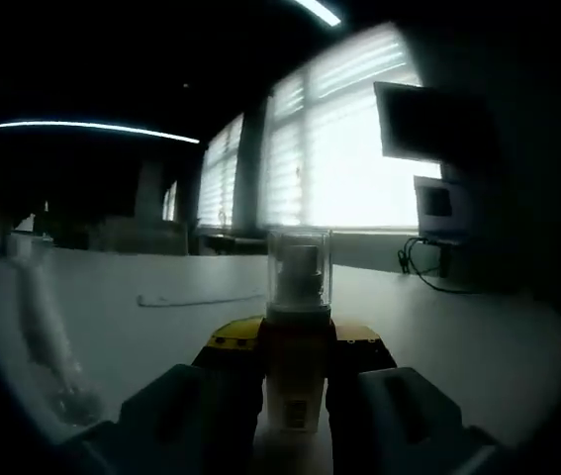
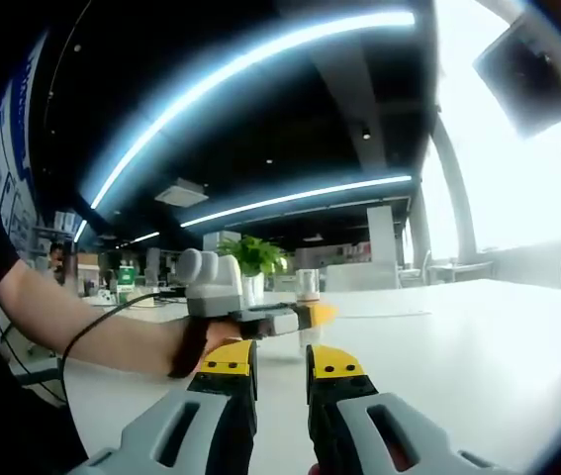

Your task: Clamp pump bottle remove cover press pump head put on cover

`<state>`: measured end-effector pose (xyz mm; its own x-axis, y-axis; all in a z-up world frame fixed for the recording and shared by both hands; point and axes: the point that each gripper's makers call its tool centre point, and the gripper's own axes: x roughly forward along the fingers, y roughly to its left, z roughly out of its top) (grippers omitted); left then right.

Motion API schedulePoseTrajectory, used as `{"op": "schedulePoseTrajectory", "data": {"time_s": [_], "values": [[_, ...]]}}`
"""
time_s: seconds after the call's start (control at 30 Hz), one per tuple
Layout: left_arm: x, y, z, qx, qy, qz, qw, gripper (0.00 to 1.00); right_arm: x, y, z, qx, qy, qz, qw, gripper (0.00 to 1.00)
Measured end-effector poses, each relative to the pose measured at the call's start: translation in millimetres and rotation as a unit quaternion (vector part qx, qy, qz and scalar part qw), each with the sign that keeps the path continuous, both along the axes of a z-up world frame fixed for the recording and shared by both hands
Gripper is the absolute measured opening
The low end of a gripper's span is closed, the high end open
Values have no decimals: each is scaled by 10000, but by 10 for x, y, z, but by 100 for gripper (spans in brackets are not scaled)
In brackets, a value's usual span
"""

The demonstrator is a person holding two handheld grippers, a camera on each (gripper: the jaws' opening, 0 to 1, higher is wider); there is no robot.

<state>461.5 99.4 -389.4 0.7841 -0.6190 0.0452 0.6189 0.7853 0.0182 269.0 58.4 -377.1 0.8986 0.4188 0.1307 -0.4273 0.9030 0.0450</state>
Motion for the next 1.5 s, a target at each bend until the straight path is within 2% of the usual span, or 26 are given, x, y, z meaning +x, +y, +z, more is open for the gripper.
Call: {"op": "schedulePoseTrajectory", "data": {"time_s": [0.1, 0.4, 0.6, 0.93, 1.17, 1.27, 1.4, 1.5], "values": [[-32, -29, -21, 87, -47, 17, 9999, 14, 5, -4, -8, -19, 4, 0, 10000, 14], [-48, -28, -15, 34, -15, -20, 10000, 14, -4, 15, -14, -87, 0, -13, 10000, 14], [-85, -63, -13, -19, 11, -198, 9998, 14, -8, -5, 7, 5, -28, -25, 10000, 15], [-57, -40, 1, -117, 48, -215, 9997, 20, -6, -18, 9, 14, -38, -50, 10000, 16], [-86, -43, -4, -39, 12, -283, 9996, 23, -6, -19, 6, 13, -26, -47, 10000, 16], [-101, -9, -24, 66, 22, -257, 9996, 23, 1, -33, 8, 11, -31, -57, 10000, 16], [-152, 45, 3, -104, 107, -276, 9995, 23, 6, -40, 6, 20, -16, -57, 10000, 16], [-207, 83, 0, -71, 104, -326, 9994, 23, 2, -35, 6, -3, -24, -56, 10000, 16]]}}
